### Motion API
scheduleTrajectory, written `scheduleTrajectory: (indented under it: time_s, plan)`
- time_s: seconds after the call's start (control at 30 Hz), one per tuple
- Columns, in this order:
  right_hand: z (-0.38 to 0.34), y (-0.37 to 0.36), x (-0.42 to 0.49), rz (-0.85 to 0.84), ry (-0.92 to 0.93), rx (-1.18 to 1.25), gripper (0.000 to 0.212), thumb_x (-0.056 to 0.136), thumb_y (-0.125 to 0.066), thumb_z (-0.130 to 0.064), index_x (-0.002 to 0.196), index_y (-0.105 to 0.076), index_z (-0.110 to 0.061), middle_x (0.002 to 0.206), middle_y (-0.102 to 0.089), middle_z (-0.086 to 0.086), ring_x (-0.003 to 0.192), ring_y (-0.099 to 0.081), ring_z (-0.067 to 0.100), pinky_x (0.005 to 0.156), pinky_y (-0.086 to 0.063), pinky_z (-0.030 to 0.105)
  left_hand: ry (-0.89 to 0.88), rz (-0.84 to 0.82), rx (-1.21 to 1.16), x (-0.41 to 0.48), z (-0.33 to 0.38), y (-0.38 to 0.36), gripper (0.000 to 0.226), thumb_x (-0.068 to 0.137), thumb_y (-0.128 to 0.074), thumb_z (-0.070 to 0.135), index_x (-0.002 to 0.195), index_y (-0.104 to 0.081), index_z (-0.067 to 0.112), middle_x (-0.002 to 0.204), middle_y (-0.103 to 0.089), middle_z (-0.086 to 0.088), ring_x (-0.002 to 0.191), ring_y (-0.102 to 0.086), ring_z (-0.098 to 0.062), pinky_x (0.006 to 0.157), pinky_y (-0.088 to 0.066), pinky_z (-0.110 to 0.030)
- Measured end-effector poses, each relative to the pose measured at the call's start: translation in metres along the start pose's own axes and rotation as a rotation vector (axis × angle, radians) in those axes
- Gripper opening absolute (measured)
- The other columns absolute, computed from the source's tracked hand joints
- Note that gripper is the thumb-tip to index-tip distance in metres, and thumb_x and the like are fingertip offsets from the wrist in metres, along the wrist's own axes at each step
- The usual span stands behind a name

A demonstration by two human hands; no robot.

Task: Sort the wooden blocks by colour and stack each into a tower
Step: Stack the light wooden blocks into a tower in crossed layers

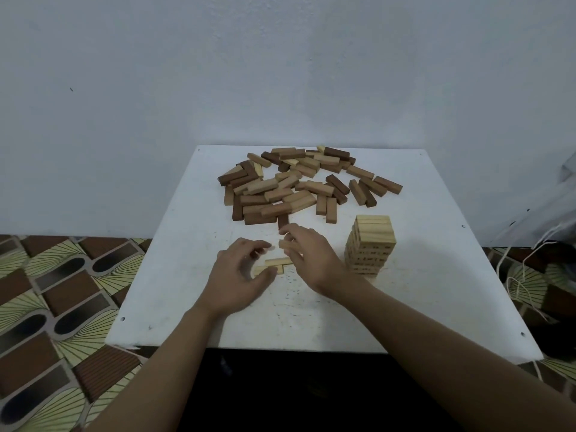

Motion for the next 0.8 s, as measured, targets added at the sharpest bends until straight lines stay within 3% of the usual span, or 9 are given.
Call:
scheduleTrajectory:
  time_s: [0.2,0.33,0.47,0.57,0.7,0.8]
  plan:
    - [0.008,-0.006,-0.001,0.052,0.006,0.045,0.033,0.100,-0.053,-0.011,0.133,-0.057,-0.014,0.126,-0.062,0.005,0.111,-0.053,0.013,0.092,-0.041,0.020,-0.005,-0.029,0.073,0.002,-0.005,-0.005,0.015,0.094,-0.068,0.036,0.109,-0.071,0.035,0.105,-0.061,0.018,0.102,-0.063,-0.006,0.091,-0.050,-0.051]
    - [0.010,-0.004,-0.007,0.049,0.026,0.078,0.037,0.102,-0.050,-0.012,0.138,-0.055,-0.015,0.134,-0.060,0.002,0.122,-0.052,0.013,0.103,-0.042,0.025,-0.009,-0.015,0.083,0.002,-0.007,-0.005,0.014,0.096,-0.068,0.027,0.108,-0.073,0.031,0.103,-0.061,0.019,0.100,-0.062,-0.007,0.091,-0.048,-0.050]
    - [0.023,-0.007,-0.016,0.035,0.026,0.036,0.036,0.101,-0.051,-0.017,0.137,-0.056,-0.020,0.140,-0.054,-0.003,0.133,-0.041,0.006,0.112,-0.030,0.020,-0.007,0.014,0.057,0.002,-0.009,-0.003,0.015,0.095,-0.069,0.021,0.108,-0.075,0.027,0.104,-0.062,0.018,0.100,-0.063,-0.007,0.091,-0.050,-0.048]
    - [0.028,-0.008,-0.019,0.051,0.019,0.039,0.033,0.102,-0.053,-0.020,0.135,-0.058,-0.020,0.140,-0.055,-0.005,0.134,-0.041,0.004,0.108,-0.022,0.010,-0.012,0.037,0.037,0.003,-0.011,-0.001,0.014,0.093,-0.071,0.021,0.106,-0.076,0.025,0.102,-0.064,0.015,0.099,-0.064,-0.009,0.088,-0.052,-0.048]
    - [0.017,-0.013,-0.016,0.059,0.121,-0.042,0.032,0.102,-0.052,-0.021,0.131,-0.064,-0.016,0.139,-0.058,-0.003,0.135,-0.041,0.008,0.114,-0.028,0.022,-0.003,0.068,0.030,0.003,-0.009,0.001,0.013,0.090,-0.076,0.019,0.101,-0.076,0.027,0.089,-0.064,0.012,0.085,-0.063,-0.014,0.078,-0.050,-0.037]
    - [0.009,-0.022,-0.018,0.016,0.202,-0.190,0.043,0.103,-0.040,-0.034,0.138,-0.058,-0.018,0.145,-0.054,-0.004,0.138,-0.036,0.011,0.115,-0.029,0.031,-0.008,0.082,0.030,0.003,-0.007,0.002,0.012,0.088,-0.079,0.018,0.097,-0.076,0.026,0.078,-0.064,0.012,0.076,-0.061,-0.015,0.071,-0.044,-0.028]
Point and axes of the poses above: each hand's wrist, its own x-axis towards the middle knuckle, its own y-axis out of the back of the hand, z = x × y, the point moved 9 cm from there along x, towards the middle knuckle
